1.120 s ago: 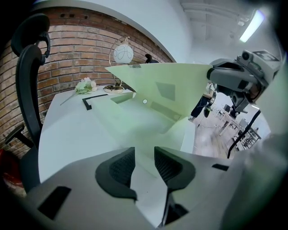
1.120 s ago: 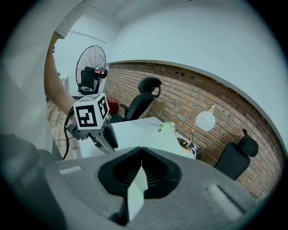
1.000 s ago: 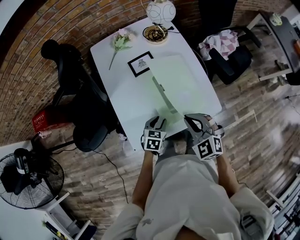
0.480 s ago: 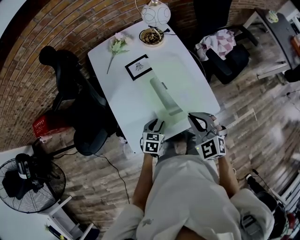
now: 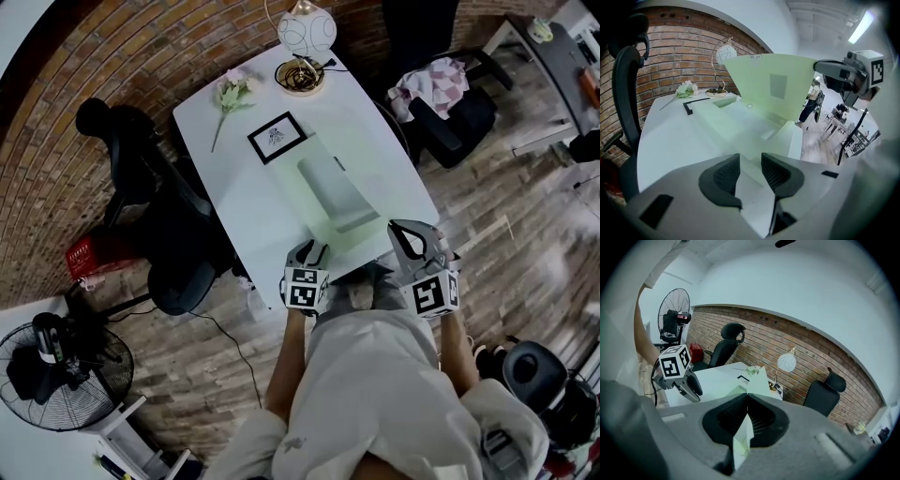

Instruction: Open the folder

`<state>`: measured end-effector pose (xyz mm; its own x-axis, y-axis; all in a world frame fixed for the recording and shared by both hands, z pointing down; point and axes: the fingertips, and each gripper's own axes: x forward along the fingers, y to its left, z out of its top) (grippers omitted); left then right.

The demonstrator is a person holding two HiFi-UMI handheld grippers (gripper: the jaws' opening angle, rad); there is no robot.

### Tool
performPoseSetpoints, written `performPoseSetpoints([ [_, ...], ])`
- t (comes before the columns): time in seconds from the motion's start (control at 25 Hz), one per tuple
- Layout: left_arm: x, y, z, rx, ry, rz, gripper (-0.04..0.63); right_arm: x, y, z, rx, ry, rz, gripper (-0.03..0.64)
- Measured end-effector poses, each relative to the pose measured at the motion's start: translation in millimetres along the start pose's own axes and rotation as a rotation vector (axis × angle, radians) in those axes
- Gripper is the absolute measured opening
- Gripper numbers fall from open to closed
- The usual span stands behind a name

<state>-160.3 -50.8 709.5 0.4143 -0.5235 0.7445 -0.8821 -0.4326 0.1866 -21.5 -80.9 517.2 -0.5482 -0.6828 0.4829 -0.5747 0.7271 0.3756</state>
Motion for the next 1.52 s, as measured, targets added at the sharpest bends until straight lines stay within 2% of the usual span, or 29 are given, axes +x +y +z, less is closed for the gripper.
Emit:
performPoseSetpoints([
  [0.08,0,0,0,0.001,0.003,-0.001,0.146,-2,-6,-2,0.021,-0.003,-0.019,0.008],
  [0.44,0,0,0,0.001,0.005,-0.005,0.149,-10,-27,-8,-0.014,0.021,-0.059,0.008],
  [0.64,0,1,1,0.0,0.008,-0.004,0.149,-13,-37,-13,0.005,0.026,-0.089,0.008],
  [0.76,0,1,0,-0.001,0.008,-0.003,0.149,-14,-40,-21,0.075,0.015,-0.118,0.008],
  [0.88,1,1,0,-0.002,0.007,-0.002,0.149,-16,-45,-23,0.062,0.022,-0.126,0.008],
  [1.04,0,1,0,-0.001,0.007,0.0,0.149,-18,-49,-30,0.105,0.02,-0.149,0.008],
  [1.28,0,1,0,0.001,0.01,0.002,0.149,-20,-59,-30,0.05,0.029,-0.157,0.008],
  [1.52,1,0,0,0.001,0.008,0.004,0.149,-24,-64,-39,0.1,0.039,-0.183,0.008],
])
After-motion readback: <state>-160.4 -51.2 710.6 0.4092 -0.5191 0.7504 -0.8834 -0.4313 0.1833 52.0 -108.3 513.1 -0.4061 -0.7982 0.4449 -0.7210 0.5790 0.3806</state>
